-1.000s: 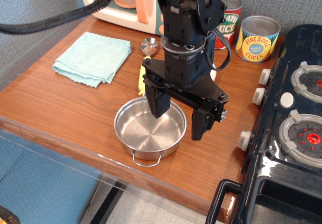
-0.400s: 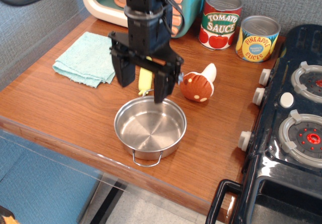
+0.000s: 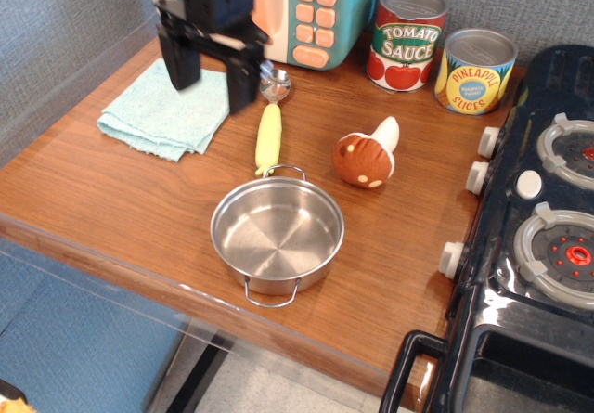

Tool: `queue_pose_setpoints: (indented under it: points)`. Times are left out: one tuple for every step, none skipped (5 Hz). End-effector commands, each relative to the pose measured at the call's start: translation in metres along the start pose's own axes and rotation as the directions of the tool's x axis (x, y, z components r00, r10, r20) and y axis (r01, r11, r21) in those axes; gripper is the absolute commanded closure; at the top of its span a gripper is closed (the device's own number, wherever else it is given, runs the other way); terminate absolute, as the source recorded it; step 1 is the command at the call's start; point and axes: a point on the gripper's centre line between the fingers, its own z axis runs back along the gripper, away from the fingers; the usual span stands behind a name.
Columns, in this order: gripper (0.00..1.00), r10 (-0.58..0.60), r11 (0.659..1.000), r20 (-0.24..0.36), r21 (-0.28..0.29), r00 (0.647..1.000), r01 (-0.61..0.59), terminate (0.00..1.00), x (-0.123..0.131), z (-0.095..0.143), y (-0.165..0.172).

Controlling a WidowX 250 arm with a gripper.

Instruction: Slide the napkin to the left of the pot

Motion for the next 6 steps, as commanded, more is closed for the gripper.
queue_pose_setpoints:
  points:
    - [0.0,-0.061,0.997,0.095,0.051,0.994,0.057,0.0,0.035,0.011,0.049]
    - [0.0,-0.074,0.996,0.114,0.066,0.991,0.067,0.0,0.046,-0.004,0.065]
    - [0.0,-0.075,0.995,0.103,0.076,0.992,0.067,0.0,0.05,-0.032,0.075]
    - [0.0,-0.095,0.992,0.073,0.093,0.993,0.088,0.0,0.047,-0.053,0.074]
    - [0.0,-0.097,0.993,0.049,0.074,0.994,0.093,0.0,0.039,-0.076,0.072]
    - [0.0,-0.111,0.992,0.043,0.066,0.993,0.108,0.0,0.028,-0.085,0.068]
